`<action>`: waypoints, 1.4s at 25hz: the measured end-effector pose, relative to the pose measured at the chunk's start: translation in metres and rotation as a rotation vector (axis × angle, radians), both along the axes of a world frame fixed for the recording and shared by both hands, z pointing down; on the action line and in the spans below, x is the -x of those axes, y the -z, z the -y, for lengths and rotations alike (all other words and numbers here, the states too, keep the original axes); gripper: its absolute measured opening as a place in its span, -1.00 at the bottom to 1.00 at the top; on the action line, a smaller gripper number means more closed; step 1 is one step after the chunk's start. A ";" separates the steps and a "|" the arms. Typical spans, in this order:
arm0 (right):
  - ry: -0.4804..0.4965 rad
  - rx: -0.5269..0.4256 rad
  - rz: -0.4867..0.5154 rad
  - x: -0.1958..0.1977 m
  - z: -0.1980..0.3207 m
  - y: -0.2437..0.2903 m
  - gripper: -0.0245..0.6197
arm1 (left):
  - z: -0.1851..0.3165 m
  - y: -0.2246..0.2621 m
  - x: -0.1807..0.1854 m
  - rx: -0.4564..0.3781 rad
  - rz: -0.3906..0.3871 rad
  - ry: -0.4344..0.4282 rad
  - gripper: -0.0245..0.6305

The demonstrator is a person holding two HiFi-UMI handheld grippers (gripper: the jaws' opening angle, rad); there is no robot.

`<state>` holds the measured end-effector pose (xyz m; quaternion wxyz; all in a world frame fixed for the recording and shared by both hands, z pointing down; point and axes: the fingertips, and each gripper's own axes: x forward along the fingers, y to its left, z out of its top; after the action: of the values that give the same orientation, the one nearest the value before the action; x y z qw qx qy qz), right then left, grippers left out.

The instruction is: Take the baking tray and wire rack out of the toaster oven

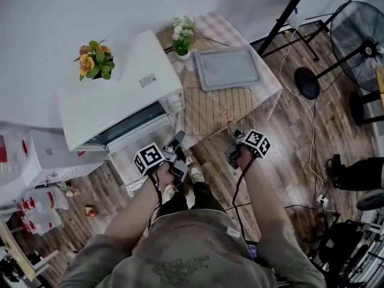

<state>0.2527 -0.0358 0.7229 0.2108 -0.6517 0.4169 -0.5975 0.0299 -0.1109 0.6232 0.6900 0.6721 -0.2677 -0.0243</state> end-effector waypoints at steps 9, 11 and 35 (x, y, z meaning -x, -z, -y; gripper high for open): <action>0.106 0.133 -0.164 0.029 -0.030 0.030 0.20 | 0.006 0.017 0.017 -0.129 0.103 -0.080 -0.59; 0.146 0.107 -0.211 0.036 -0.027 0.049 0.13 | 0.007 0.027 0.022 -0.197 0.139 -0.122 -0.62; 0.706 -0.559 -0.937 0.212 0.059 0.348 -0.60 | 0.031 0.191 0.136 -0.971 0.534 -0.240 -0.76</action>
<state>0.0403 -0.0948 0.3753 -0.0406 -0.5878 0.7935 -0.1525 -0.1063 -0.1420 0.4320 0.2079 0.9209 -0.3127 0.1045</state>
